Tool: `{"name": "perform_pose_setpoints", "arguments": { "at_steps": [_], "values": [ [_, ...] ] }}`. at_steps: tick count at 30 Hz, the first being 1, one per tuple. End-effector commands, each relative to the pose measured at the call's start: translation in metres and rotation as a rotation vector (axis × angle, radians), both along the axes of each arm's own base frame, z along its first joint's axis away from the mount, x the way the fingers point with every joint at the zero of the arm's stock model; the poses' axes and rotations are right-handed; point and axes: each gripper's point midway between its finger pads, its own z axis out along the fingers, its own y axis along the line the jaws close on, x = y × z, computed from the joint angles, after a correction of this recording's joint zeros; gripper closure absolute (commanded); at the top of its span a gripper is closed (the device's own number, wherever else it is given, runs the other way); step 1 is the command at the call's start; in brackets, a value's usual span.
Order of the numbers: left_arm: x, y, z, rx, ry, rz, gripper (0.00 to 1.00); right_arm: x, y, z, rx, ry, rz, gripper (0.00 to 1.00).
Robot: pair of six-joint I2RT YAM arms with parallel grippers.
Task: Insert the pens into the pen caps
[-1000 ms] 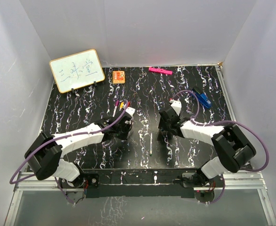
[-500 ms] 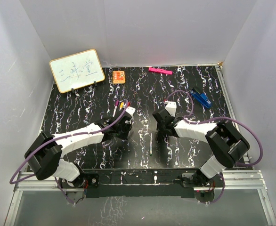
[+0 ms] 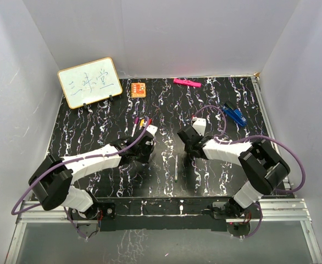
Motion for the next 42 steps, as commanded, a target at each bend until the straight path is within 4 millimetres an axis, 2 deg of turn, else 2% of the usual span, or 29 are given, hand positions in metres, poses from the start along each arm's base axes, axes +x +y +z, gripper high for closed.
{"name": "perform_pose_setpoints", "arguments": {
  "at_steps": [1,4,7,12,15,18,23,28,32,39,42],
  "values": [
    [0.002,-0.004,0.013,-0.042,-0.029,0.000,1.00,-0.012,0.004,-0.015,-0.014,0.083,0.041,1.00],
    [0.003,-0.007,0.015,-0.054,-0.035,-0.003,1.00,0.002,0.008,0.005,-0.017,0.026,0.047,1.00],
    [0.007,-0.013,0.021,-0.077,-0.048,-0.011,1.00,0.021,0.013,0.035,-0.010,-0.063,0.044,1.00],
    [0.011,-0.030,0.031,-0.135,-0.061,-0.047,1.00,0.052,0.022,0.100,0.076,-0.257,0.047,1.00],
    [0.011,-0.045,0.036,-0.200,-0.056,-0.083,1.00,0.060,0.030,0.151,0.214,-0.442,0.084,1.00],
    [0.006,-0.067,0.048,-0.326,-0.060,-0.141,1.00,0.055,0.033,0.190,0.346,-0.604,0.135,1.00],
    [0.003,-0.092,0.068,-0.484,-0.083,-0.198,1.00,0.035,0.032,0.236,0.491,-0.803,0.209,1.00],
    [-0.005,-0.113,0.101,-0.638,-0.137,-0.281,1.00,0.016,0.023,0.260,0.594,-0.938,0.219,1.00],
    [-0.014,-0.124,0.119,-0.710,-0.184,-0.334,1.00,0.004,0.023,0.263,0.675,-0.975,0.236,1.00],
    [-0.027,-0.138,0.132,-0.763,-0.217,-0.399,1.00,-0.005,0.026,0.265,0.769,-0.995,0.248,1.00],
    [-0.030,-0.140,0.135,-0.785,-0.222,-0.404,1.00,-0.007,0.025,0.272,0.792,-1.019,0.245,1.00]
  ]
}}
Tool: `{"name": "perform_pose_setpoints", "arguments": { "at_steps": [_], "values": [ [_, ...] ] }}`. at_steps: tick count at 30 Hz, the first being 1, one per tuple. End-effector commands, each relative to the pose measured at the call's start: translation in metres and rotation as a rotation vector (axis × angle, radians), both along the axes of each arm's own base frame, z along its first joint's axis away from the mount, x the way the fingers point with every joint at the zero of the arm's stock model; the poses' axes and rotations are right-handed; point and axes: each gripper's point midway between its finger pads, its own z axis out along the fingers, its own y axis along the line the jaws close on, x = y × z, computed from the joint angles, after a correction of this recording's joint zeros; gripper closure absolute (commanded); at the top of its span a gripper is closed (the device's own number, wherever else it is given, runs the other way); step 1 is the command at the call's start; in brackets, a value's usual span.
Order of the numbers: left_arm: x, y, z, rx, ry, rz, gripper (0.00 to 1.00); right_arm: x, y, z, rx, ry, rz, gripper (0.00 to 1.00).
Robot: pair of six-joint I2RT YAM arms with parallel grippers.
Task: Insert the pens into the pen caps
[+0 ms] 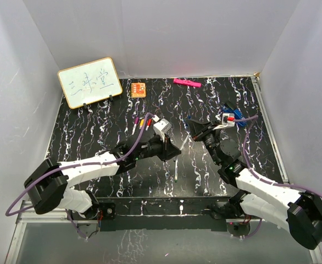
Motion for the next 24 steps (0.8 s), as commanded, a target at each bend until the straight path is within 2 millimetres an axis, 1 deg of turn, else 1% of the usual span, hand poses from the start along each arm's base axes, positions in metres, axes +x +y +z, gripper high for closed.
{"name": "perform_pose_setpoints", "arguments": {
  "at_steps": [1,3,5,9,14,24],
  "values": [
    [-0.006,-0.007,0.023,-0.088,-0.042,-0.029,1.00,-0.008,-0.001,0.040,0.114,-0.116,0.024,1.00],
    [-0.005,-0.006,0.022,-0.088,-0.041,-0.014,1.00,-0.009,-0.004,0.043,0.114,-0.124,0.016,1.00],
    [-0.004,-0.003,0.022,-0.094,-0.042,0.004,1.00,-0.011,-0.006,0.026,0.094,-0.101,0.009,1.00],
    [-0.001,0.004,0.026,-0.113,-0.060,0.048,1.00,-0.012,-0.011,0.028,0.106,-0.105,-0.008,1.00],
    [0.003,0.009,0.036,-0.137,-0.099,0.084,1.00,-0.013,-0.009,0.025,0.111,-0.096,0.005,1.00],
    [0.003,0.004,0.032,-0.127,-0.085,0.073,1.00,-0.013,-0.005,0.022,0.128,-0.085,0.026,1.00]
  ]
}}
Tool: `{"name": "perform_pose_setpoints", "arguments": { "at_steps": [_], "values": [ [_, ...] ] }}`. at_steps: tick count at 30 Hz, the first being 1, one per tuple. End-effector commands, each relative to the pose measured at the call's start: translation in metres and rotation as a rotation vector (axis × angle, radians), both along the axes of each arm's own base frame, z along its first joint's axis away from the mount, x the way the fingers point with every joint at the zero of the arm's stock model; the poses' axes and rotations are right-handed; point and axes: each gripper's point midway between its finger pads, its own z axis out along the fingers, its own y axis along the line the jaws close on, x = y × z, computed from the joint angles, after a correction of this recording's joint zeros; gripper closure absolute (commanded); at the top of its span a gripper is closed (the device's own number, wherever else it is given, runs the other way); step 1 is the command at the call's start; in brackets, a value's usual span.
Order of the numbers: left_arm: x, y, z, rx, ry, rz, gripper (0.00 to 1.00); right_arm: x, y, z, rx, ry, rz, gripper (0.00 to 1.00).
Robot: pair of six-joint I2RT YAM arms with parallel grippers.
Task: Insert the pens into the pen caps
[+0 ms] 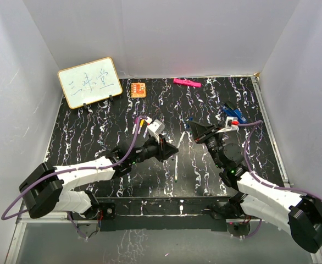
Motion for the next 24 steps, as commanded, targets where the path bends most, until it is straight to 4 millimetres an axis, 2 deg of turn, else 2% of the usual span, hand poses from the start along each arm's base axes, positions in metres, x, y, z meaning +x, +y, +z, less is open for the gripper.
{"name": "perform_pose_setpoints", "arguments": {
  "at_steps": [1,24],
  "values": [
    [0.003,-0.005,0.021,-0.053,-0.040,0.000,1.00,-0.003,0.000,0.019,0.051,-0.056,0.013,1.00],
    [0.005,-0.006,0.017,-0.044,-0.034,0.010,1.00,-0.007,0.012,0.010,0.074,-0.032,0.080,1.00]
  ]
}}
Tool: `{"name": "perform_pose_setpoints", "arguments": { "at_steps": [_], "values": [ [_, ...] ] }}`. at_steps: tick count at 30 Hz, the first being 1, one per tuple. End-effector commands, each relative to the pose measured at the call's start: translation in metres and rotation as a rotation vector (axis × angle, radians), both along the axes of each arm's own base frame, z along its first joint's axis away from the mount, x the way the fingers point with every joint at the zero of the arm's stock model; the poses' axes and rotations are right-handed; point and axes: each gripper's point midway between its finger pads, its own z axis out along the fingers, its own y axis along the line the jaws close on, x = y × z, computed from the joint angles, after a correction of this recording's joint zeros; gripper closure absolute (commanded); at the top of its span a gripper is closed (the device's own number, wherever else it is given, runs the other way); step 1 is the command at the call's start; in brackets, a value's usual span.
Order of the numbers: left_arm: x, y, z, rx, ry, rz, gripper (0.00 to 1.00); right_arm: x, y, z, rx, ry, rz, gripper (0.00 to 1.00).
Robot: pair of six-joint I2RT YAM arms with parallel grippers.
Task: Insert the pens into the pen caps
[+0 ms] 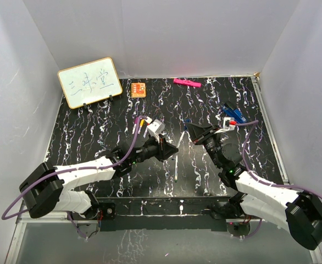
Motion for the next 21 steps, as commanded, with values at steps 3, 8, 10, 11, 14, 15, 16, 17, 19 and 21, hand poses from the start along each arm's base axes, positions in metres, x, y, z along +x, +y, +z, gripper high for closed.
{"name": "perform_pose_setpoints", "arguments": {
  "at_steps": [3,8,10,11,14,15,16,17,19,21],
  "values": [
    [0.004,-0.006,0.018,-0.045,-0.032,0.002,1.00,-0.004,0.000,0.017,0.050,-0.055,0.017,1.00],
    [0.002,-0.008,0.013,-0.035,-0.017,-0.008,1.00,-0.002,-0.001,0.022,0.056,-0.066,0.002,1.00],
    [0.001,-0.007,0.010,-0.030,-0.012,-0.009,1.00,-0.001,-0.001,0.024,0.050,-0.072,-0.002,1.00],
    [0.001,-0.007,0.009,-0.026,-0.009,-0.007,1.00,0.000,-0.001,0.025,0.047,-0.075,-0.003,1.00],
    [0.002,-0.004,0.009,-0.023,-0.011,0.004,1.00,0.001,-0.002,0.028,0.042,-0.080,-0.014,1.00],
    [0.003,-0.003,0.009,-0.024,-0.013,0.008,1.00,0.001,-0.002,0.028,0.042,-0.081,-0.013,1.00],
    [0.003,-0.003,0.010,-0.025,-0.015,0.010,1.00,0.001,-0.002,0.028,0.040,-0.082,-0.014,1.00],
    [0.003,-0.003,0.011,-0.028,-0.019,0.011,1.00,0.001,-0.002,0.027,0.038,-0.079,-0.012,1.00],
    [0.003,-0.003,0.013,-0.031,-0.025,0.011,1.00,0.001,-0.001,0.025,0.036,-0.075,-0.009,1.00],
    [0.003,-0.003,0.015,-0.033,-0.030,0.011,1.00,0.001,-0.001,0.025,0.038,-0.074,-0.005,1.00]
  ]
}}
